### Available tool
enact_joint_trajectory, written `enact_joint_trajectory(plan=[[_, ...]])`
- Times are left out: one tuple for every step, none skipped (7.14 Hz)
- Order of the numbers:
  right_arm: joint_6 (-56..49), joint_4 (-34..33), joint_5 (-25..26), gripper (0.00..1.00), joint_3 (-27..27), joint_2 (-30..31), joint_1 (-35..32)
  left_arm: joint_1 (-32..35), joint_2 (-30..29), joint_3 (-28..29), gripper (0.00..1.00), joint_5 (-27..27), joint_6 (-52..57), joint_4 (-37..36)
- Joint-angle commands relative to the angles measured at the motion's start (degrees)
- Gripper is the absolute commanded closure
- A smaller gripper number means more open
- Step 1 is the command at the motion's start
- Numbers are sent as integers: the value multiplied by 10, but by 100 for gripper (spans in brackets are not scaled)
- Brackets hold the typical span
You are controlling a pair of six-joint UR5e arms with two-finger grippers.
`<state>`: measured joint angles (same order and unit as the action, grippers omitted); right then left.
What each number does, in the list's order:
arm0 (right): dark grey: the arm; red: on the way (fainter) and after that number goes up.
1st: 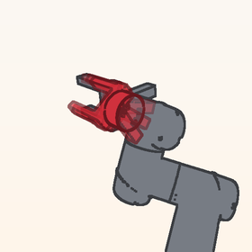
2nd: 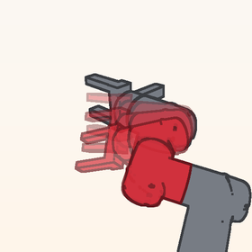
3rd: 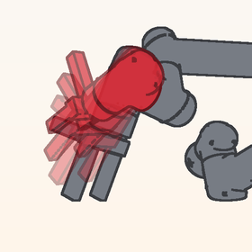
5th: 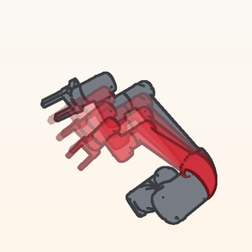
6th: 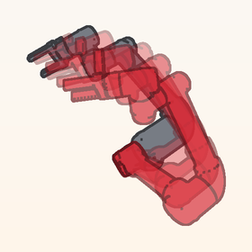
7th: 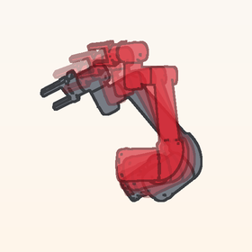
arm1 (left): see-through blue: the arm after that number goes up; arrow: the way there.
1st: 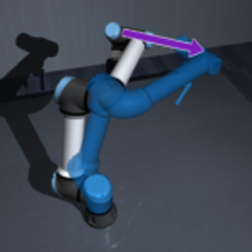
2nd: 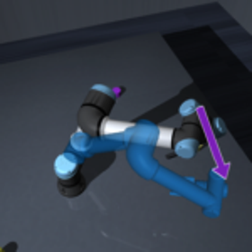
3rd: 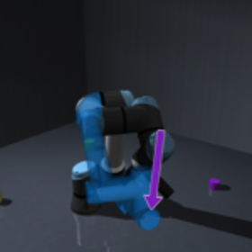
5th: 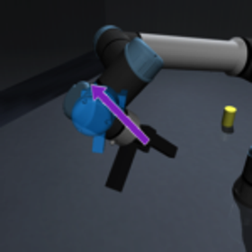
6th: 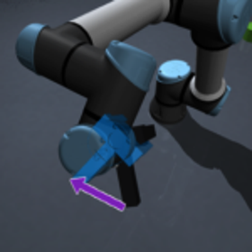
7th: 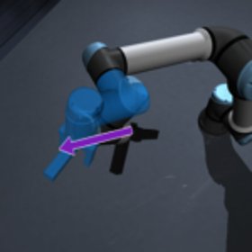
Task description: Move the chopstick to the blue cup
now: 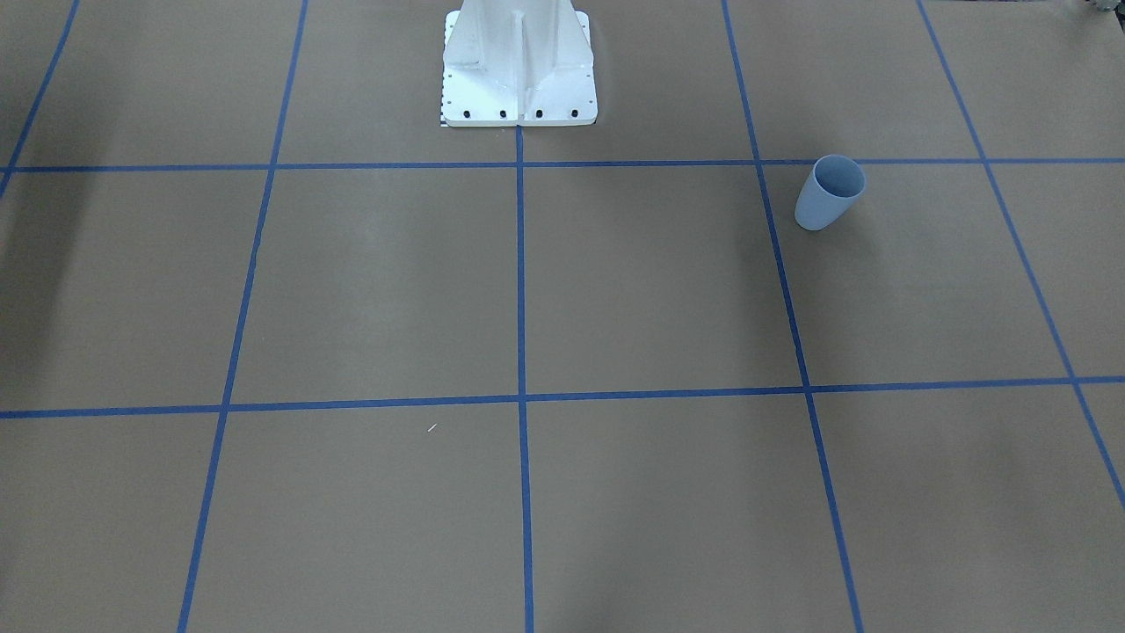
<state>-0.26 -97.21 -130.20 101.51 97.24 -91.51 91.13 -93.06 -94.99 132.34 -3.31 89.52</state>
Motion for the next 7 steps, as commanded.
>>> enact_joint_trajectory(plan=[[0, 0, -1, 0, 3, 0, -4, -1, 5, 0, 2, 0, 1, 1], [1, 0, -1, 0, 4, -1, -7, -1, 6, 2, 2, 0, 1, 0], [1, 0, -2, 0, 4, -1, -8, 0, 6, 2, 2, 0, 1, 0], [1, -1, -3, 0, 4, -1, -8, -1, 6, 0, 2, 0, 1, 2], [1, -1, -3, 0, 11, 0, -9, -1, 4, -5, 2, 1, 0, 3], [2, 0, -4, 0, 11, -2, -9, -4, 1, -23, 2, 4, -1, 8], [7, 2, -4, 0, 15, -3, -9, -20, 5, -33, 2, 7, -1, 34]])
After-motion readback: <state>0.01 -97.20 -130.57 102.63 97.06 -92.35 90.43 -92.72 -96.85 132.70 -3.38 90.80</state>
